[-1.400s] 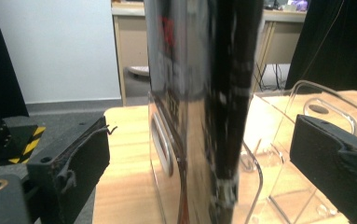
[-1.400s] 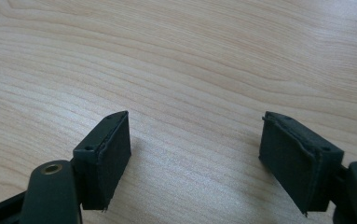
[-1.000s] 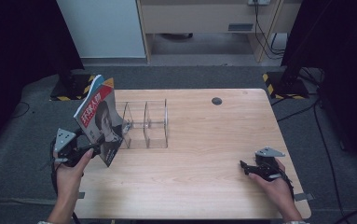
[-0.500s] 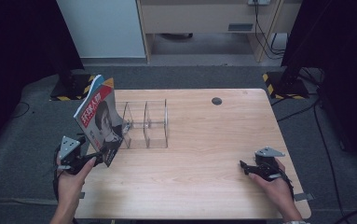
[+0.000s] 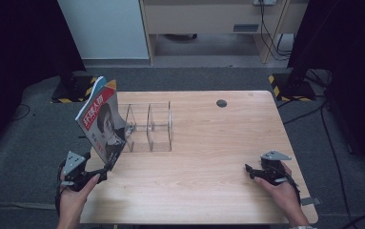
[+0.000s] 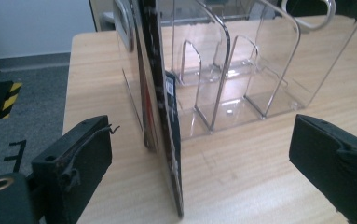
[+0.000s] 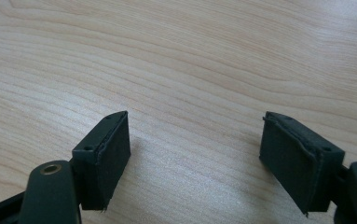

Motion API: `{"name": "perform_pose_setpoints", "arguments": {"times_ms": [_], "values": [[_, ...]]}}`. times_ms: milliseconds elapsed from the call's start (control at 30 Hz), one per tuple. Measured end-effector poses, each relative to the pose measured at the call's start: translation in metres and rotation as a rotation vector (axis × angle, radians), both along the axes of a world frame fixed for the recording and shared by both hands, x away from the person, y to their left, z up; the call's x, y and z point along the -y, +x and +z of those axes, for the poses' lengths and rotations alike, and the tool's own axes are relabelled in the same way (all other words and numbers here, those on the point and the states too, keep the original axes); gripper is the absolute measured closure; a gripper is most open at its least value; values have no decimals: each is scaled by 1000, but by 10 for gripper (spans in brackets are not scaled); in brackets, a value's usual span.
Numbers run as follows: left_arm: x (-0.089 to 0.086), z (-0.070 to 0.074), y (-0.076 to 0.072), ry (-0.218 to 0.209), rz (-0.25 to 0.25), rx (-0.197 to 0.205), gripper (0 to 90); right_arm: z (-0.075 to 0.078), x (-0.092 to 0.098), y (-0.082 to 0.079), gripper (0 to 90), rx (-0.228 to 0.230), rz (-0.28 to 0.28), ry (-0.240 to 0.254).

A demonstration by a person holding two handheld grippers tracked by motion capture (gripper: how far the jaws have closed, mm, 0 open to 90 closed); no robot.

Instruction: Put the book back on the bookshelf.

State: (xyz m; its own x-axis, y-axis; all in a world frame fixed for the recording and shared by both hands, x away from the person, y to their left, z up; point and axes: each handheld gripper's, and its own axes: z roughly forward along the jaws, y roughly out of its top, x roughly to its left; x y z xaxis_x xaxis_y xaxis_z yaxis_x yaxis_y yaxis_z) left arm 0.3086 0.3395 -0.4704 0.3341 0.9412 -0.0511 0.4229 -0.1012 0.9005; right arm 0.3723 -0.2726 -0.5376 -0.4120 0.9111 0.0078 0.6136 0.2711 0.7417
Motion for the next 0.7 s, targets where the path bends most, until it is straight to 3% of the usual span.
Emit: {"name": "perform_pose_setpoints", "arguments": {"times_ms": [300, 700], "values": [[3, 1, -15, 19, -39, -5, 65, 0, 0, 0, 245, -1, 1, 1], [14, 3, -22, 26, -100, -18, 76, 0, 0, -1, 244, -1, 3, 0]]}}
